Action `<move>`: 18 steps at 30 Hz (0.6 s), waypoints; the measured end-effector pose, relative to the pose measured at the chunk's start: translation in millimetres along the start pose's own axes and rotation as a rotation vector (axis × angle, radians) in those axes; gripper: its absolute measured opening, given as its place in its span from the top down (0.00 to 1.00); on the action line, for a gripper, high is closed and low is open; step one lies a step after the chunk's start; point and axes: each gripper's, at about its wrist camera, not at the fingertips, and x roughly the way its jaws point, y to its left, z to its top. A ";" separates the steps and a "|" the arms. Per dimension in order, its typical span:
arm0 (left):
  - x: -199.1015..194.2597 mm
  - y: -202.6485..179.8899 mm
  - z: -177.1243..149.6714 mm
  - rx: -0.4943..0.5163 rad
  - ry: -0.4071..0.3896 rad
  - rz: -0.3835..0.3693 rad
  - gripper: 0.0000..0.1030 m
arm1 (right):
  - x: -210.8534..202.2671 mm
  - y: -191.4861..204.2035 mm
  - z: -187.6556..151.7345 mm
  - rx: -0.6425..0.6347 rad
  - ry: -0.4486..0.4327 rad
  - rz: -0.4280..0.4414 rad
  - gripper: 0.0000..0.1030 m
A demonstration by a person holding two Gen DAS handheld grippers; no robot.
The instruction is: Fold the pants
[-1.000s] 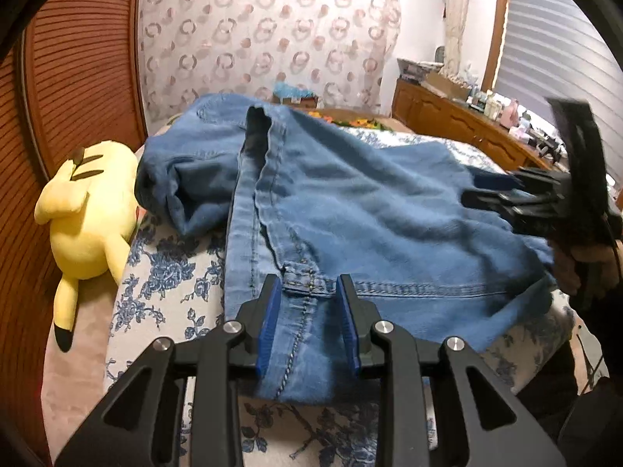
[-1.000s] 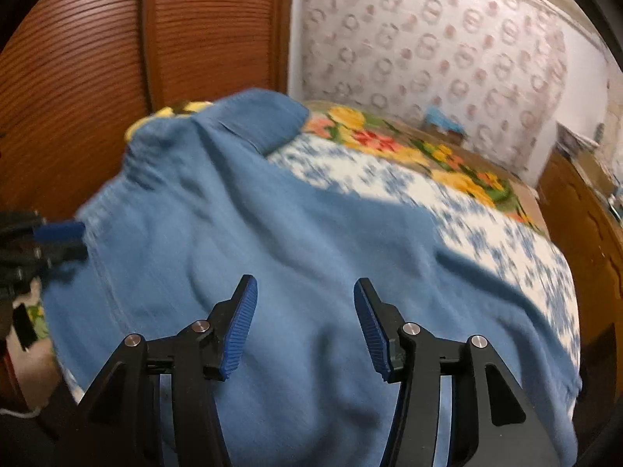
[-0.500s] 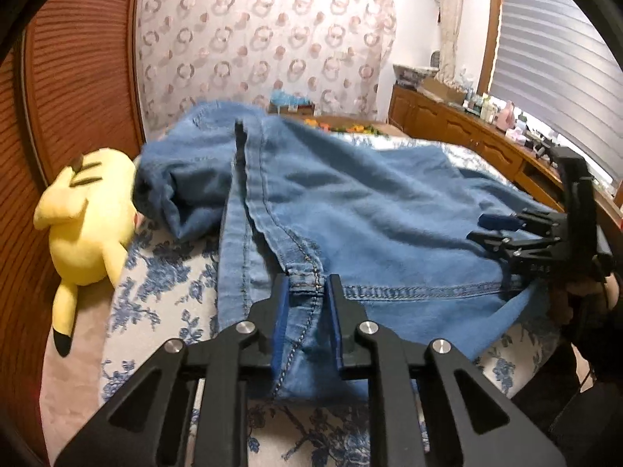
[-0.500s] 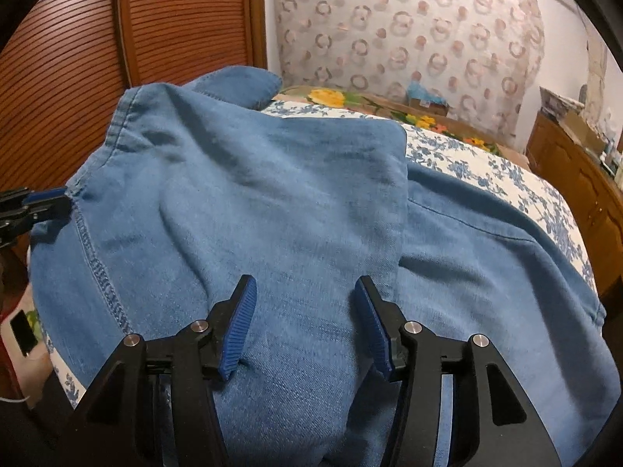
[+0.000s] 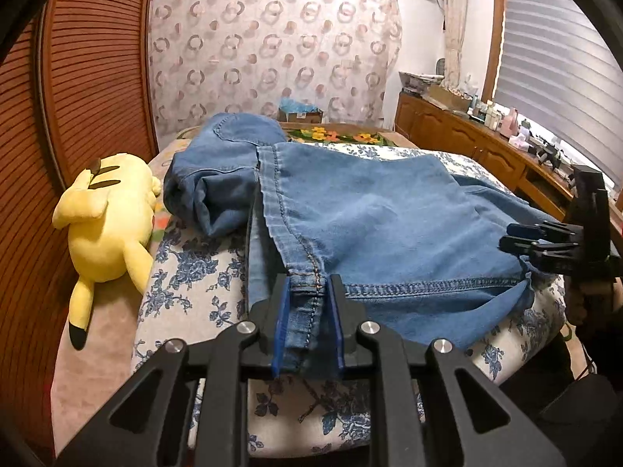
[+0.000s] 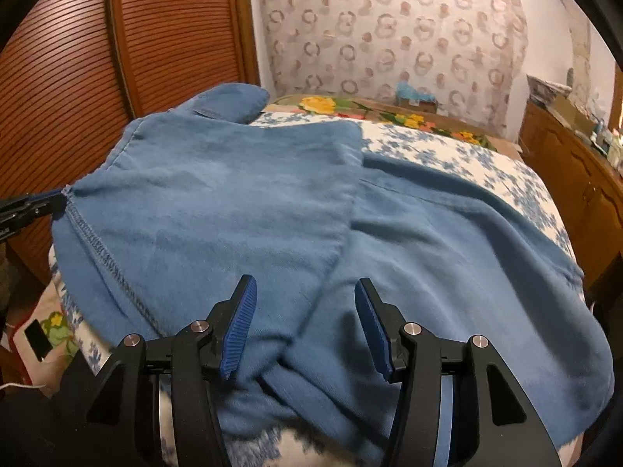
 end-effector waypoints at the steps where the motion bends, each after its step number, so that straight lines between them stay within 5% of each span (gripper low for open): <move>1: 0.4 -1.5 -0.2 0.004 0.002 0.003 0.83 | -2.1 -1.9 -2.1 0.005 0.001 -0.001 0.48; 9: -4.9 -11.2 7.0 0.022 -0.009 0.017 0.78 | -20.0 -6.7 -21.0 0.018 0.008 0.033 0.52; 18: 0.4 -26.7 12.0 0.043 -0.004 -0.023 0.55 | -38.7 3.7 -39.0 0.021 0.007 0.084 0.62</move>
